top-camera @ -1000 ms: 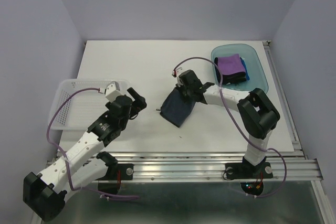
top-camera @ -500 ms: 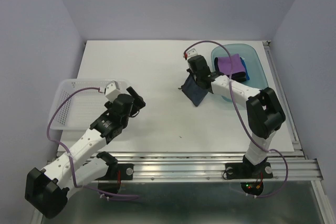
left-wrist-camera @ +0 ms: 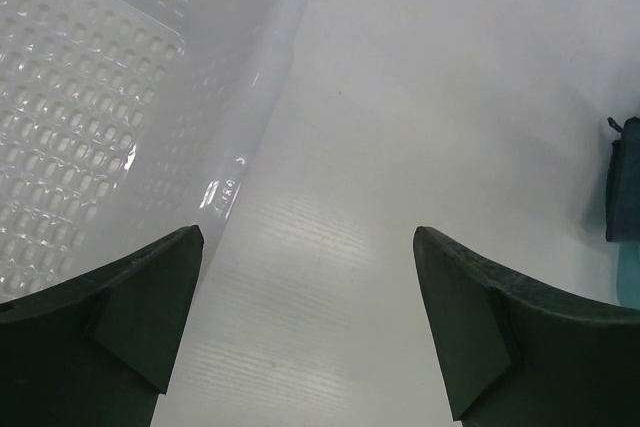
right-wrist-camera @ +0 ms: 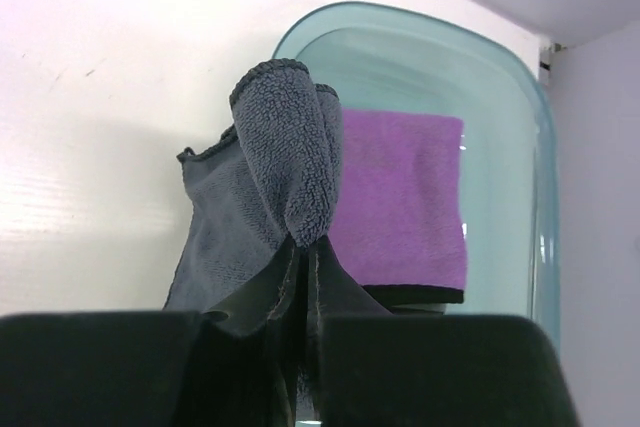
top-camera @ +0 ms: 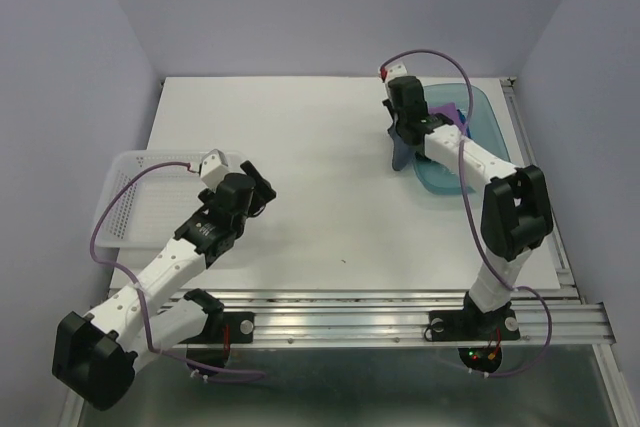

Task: Fold and stack the towels
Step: Neatly place the folded towel into the bin

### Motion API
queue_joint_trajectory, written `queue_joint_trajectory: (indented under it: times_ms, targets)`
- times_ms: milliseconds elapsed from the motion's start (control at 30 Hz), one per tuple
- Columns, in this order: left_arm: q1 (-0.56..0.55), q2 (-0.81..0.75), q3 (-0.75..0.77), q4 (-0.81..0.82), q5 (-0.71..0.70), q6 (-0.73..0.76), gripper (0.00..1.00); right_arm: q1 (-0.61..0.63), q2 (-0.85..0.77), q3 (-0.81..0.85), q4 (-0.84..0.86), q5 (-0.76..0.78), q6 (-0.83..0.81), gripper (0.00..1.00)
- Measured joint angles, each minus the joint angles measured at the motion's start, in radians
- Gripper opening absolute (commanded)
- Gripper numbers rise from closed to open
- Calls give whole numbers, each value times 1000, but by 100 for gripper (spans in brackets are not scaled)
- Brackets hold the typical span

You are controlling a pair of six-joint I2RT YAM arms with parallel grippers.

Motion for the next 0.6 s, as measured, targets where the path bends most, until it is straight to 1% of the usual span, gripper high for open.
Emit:
queue_joint_trajectory:
  times_ms: [233, 600]
  targets:
    - [12, 6, 3, 3, 10, 0, 99, -58, 0, 81, 1, 14, -8, 1]
    - [29, 79, 43, 25, 23, 8, 99, -135, 0, 89, -9, -20, -5, 1]
